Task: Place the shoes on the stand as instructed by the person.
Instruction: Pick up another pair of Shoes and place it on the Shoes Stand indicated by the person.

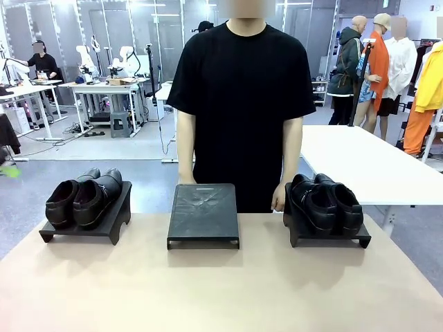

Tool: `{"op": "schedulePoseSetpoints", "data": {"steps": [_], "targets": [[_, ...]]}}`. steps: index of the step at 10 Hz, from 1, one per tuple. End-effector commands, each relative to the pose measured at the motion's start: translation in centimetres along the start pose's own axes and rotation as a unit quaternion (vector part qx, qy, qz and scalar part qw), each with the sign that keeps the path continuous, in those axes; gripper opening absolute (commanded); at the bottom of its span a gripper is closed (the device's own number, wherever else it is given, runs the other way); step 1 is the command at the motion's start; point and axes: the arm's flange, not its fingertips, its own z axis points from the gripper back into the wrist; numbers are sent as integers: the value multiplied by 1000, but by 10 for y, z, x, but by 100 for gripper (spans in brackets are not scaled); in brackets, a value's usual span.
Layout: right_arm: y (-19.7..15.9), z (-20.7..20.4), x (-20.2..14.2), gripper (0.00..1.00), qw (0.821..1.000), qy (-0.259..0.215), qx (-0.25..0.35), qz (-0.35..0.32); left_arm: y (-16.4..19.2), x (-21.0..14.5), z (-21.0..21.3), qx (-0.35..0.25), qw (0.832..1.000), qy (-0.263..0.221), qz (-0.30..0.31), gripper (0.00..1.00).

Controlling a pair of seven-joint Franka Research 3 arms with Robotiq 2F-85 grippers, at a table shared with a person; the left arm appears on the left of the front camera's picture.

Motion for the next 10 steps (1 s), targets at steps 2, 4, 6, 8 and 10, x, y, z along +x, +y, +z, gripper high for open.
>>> {"op": "schedulePoseSetpoints", "data": {"steps": [2,4,6,8,10], "targets": [[4,1,-2,89,1000,3,0,-6,82,-61,37,-201,979,19,35,100],[4,1,-2,89,1000,3,0,-6,119,-104,31,-303,952,-9,35,100],[4,1,-2,89,1000,3,0,-6,150,-139,10,-372,927,-22,44,100],[4,1,-2,89,1000,3,0,-6,160,-147,2,-378,924,-35,52,100],[4,1,-2,89,1000,3,0,-6,153,-128,0,-364,927,-52,73,100]]}}
